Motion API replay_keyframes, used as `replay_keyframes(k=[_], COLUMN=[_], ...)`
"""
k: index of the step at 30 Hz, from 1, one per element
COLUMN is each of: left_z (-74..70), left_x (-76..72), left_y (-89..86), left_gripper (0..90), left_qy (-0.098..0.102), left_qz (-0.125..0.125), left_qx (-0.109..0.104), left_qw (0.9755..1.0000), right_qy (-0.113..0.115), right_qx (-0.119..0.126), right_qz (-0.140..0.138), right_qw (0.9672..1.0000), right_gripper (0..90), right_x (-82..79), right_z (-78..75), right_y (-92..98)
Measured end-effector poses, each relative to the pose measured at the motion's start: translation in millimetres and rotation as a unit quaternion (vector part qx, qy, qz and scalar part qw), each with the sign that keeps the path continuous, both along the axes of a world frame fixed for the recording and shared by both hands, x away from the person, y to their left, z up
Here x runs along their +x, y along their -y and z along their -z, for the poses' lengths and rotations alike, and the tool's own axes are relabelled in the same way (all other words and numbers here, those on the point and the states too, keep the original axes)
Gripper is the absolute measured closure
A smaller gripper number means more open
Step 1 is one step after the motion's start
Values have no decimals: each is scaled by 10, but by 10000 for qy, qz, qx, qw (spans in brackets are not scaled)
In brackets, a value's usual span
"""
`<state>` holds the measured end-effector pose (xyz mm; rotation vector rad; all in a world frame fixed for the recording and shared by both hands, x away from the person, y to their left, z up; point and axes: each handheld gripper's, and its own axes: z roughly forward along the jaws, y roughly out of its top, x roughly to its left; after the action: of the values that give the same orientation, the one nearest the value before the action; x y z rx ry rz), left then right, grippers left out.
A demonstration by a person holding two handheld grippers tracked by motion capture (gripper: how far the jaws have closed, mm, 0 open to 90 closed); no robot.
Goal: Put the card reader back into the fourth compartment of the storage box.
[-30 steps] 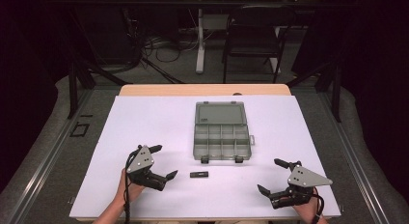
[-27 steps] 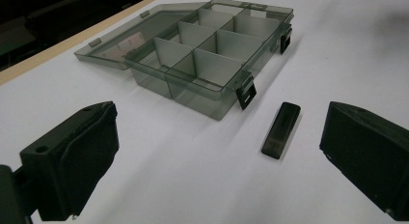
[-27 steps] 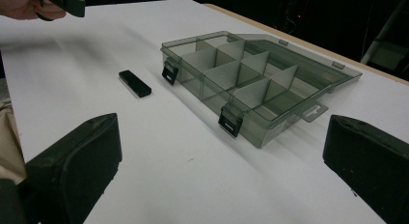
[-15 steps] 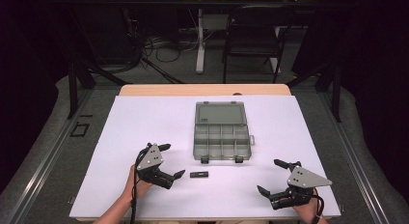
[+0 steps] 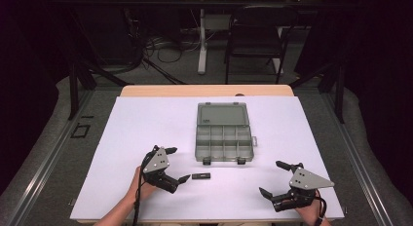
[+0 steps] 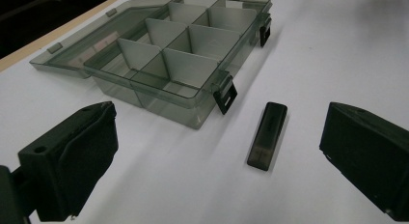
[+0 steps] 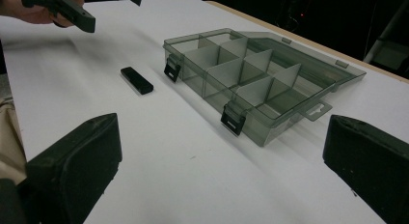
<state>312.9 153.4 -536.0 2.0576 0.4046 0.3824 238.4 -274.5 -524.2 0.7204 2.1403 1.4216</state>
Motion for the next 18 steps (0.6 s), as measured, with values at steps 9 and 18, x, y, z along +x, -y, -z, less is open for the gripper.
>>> replay_keyframes(k=[9, 18], left_z=[44, 88], left_x=[28, 52], left_y=[128, 190], left_gripper=[0, 110], left_qy=[-100, -187], left_qz=[197, 442], left_qx=[258, 492], left_qw=[9994, 9976], right_qy=[-28, -37], right_qx=[-39, -32], right_qz=[-25, -32], right_qw=[10000, 10000], right_gripper=[0, 0], right_x=[5, 0], right_z=[9, 7], right_y=[-9, -2])
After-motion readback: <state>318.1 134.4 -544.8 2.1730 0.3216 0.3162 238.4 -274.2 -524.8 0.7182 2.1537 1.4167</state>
